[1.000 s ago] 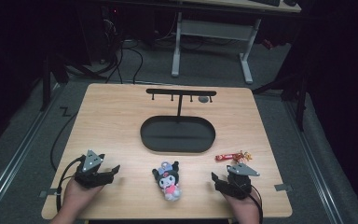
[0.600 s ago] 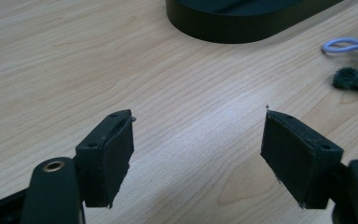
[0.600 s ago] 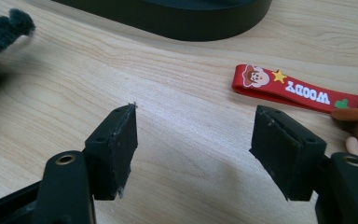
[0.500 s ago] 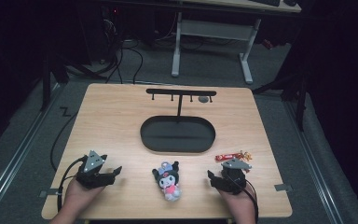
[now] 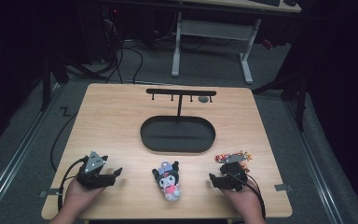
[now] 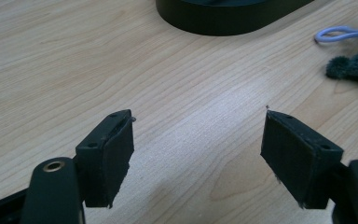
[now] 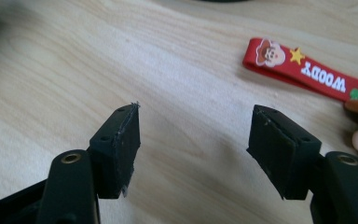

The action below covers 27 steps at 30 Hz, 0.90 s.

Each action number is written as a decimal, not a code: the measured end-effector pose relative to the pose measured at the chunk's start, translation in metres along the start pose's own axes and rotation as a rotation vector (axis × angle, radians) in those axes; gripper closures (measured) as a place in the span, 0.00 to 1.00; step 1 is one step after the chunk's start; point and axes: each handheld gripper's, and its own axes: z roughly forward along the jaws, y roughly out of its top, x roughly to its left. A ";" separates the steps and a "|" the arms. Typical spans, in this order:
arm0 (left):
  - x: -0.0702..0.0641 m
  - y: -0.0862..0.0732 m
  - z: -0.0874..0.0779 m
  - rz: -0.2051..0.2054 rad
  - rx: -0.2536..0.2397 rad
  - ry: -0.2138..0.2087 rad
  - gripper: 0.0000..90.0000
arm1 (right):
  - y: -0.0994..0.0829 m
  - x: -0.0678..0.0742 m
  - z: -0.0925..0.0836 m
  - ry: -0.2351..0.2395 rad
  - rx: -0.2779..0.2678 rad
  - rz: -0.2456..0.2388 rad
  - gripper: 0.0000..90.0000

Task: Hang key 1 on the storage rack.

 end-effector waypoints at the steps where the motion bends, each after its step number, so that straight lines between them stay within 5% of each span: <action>1: 0.000 0.000 0.000 0.000 0.000 0.000 0.28 | 0.000 -0.001 -0.001 0.005 0.013 0.004 0.38; 14: -0.004 0.001 -0.001 0.029 -0.003 -0.018 0.29 | 0.000 -0.011 -0.006 0.055 0.166 0.010 0.38; 27: -0.006 0.004 -0.002 0.046 -0.021 -0.038 0.29 | 0.004 -0.024 -0.025 0.026 0.273 -0.004 0.39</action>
